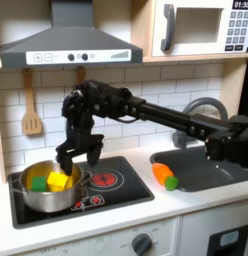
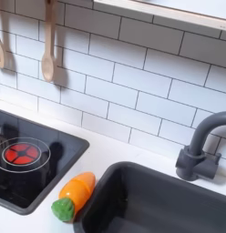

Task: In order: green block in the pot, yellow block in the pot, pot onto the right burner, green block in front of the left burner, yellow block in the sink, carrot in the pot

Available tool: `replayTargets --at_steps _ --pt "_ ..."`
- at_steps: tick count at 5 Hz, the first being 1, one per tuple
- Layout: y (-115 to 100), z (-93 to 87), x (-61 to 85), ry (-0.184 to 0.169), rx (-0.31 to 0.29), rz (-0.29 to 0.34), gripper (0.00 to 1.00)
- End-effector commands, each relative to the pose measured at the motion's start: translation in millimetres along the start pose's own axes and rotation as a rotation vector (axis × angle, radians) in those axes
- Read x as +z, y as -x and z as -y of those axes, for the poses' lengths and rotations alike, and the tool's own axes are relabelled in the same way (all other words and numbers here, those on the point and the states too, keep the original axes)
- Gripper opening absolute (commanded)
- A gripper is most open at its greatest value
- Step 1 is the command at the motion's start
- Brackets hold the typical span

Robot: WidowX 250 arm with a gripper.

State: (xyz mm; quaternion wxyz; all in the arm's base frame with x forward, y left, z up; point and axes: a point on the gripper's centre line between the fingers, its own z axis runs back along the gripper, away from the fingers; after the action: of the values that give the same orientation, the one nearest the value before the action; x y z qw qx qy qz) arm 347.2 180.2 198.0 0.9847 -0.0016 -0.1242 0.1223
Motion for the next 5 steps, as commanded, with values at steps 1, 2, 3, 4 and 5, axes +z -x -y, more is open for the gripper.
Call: replayTargets --at_steps 1,2,3,4,5 --pt "5.7 -5.3 -4.3 -0.032 -0.004 -0.02 1.0" --pt "4.6 -7.3 -5.4 -0.04 -0.011 -0.025 1.0" --pt "8.1 -8.0 -8.9 -0.038 -0.014 -0.034 1.0" --pt "9.7 -9.4 -14.0 -0.044 -0.012 -0.042 1.0" --pt "7.6 -13.1 -13.7 -0.055 -0.011 -0.035 1.0"
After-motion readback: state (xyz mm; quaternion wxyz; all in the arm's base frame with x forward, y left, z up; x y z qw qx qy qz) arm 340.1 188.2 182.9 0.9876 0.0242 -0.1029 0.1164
